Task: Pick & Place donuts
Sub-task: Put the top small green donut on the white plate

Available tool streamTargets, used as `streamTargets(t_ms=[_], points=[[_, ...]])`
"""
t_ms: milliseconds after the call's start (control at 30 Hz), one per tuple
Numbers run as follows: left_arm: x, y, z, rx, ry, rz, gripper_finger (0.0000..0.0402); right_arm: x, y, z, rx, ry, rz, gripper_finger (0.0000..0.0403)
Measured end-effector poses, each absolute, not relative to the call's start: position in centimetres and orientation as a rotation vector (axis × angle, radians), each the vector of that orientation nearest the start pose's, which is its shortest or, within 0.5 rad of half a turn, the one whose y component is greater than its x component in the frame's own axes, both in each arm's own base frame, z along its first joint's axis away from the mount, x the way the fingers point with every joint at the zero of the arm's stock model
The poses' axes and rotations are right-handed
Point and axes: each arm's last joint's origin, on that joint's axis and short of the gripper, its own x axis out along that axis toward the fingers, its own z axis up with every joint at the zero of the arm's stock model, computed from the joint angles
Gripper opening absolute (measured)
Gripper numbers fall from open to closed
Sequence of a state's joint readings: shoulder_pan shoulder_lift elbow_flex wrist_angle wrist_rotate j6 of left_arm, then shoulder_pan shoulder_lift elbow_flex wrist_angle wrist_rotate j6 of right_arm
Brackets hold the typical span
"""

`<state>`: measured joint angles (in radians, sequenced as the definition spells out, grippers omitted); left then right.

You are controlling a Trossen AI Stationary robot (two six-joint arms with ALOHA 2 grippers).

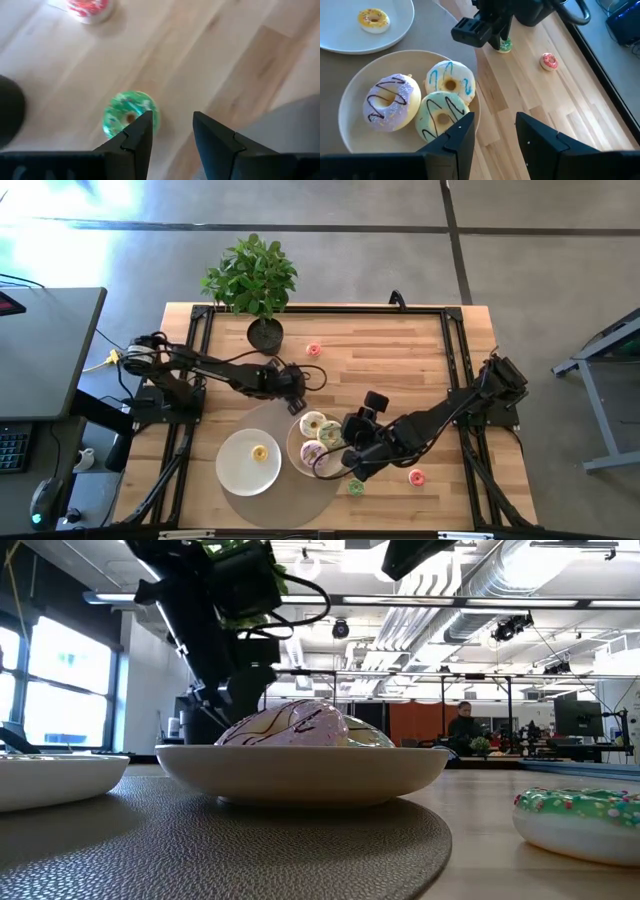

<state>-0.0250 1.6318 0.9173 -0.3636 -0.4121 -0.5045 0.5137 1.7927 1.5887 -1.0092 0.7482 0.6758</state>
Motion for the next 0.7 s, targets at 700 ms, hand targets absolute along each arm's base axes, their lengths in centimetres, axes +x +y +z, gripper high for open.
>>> streamTargets(t_ms=[700], points=[[31.0,0.7,13.6,-0.163,0.986,0.759,0.0136,32.5,16.0,28.7,-0.095,0.829,-0.514,0.0139]])
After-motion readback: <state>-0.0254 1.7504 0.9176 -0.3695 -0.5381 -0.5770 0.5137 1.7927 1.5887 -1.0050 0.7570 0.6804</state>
